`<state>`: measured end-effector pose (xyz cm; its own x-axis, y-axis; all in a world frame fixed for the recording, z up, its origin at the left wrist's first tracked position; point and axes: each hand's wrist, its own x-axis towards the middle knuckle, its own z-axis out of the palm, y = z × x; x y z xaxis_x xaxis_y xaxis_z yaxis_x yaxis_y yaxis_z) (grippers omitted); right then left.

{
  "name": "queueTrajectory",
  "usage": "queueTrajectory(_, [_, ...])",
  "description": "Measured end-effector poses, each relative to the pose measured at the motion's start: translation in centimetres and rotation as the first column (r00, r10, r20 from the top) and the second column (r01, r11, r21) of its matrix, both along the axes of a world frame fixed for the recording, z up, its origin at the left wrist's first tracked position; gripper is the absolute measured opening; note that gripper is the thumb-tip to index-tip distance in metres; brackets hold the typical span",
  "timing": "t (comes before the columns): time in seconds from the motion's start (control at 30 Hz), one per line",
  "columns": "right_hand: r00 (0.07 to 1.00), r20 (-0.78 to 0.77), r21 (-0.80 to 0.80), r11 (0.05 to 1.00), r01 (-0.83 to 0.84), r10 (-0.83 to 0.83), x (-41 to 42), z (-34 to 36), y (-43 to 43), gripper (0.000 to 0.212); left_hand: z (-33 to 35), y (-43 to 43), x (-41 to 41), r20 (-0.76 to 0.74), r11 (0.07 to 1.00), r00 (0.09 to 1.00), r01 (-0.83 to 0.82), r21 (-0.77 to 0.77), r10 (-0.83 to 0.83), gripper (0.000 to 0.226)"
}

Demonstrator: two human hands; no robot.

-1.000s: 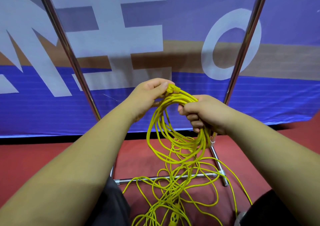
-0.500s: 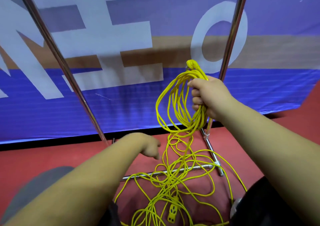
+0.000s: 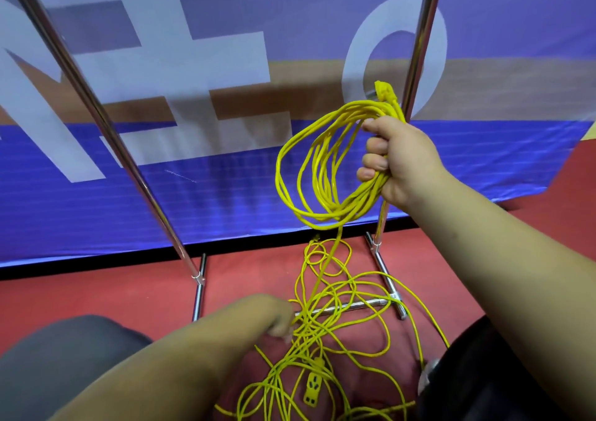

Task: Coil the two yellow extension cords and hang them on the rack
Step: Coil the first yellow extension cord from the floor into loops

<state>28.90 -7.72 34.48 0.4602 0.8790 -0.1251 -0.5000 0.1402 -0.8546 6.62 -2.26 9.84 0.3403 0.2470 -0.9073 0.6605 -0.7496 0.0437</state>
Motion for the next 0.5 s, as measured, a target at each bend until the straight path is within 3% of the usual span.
queueTrajectory(0.1, [0.999, 0.036, -0.006, 1.0, 0.008, -0.008, 0.5, 0.1, 0.0, 0.02, 1.8, 2.3, -0.3, 0.039, 0.991, 0.998, -0.05, 0.125, 0.046, 0.04])
queueTrajectory(0.17, [0.995, 0.1, -0.012, 1.0, 0.007, -0.006, 0.6, 0.0, 0.0, 0.019, 3.4, 3.9, -0.6, 0.176, 0.956, 0.973, -0.188, 0.227, 0.149, 0.026])
queueTrajectory(0.23, [0.98, 0.198, -0.03, 0.999, 0.017, -0.011, 0.8, -0.1, -0.1, 0.021, 5.0, 5.1, -0.7, 0.353, 0.909, 0.901, -0.344, 0.236, 0.25, 0.03])
queueTrajectory(0.33, [0.936, 0.352, -0.059, 0.998, 0.039, -0.016, 0.7, -0.4, 0.0, 0.015, 7.5, 6.2, -0.6, 0.57, 0.814, 0.693, -0.576, 0.069, 0.442, 0.038])
queueTrajectory(0.5, [0.882, 0.471, -0.085, 0.995, 0.061, -0.014, 0.5, -0.8, 0.2, 0.012, 11.9, 7.3, -0.1, 0.757, 0.674, 0.387, -0.732, -0.095, 0.526, 0.035])
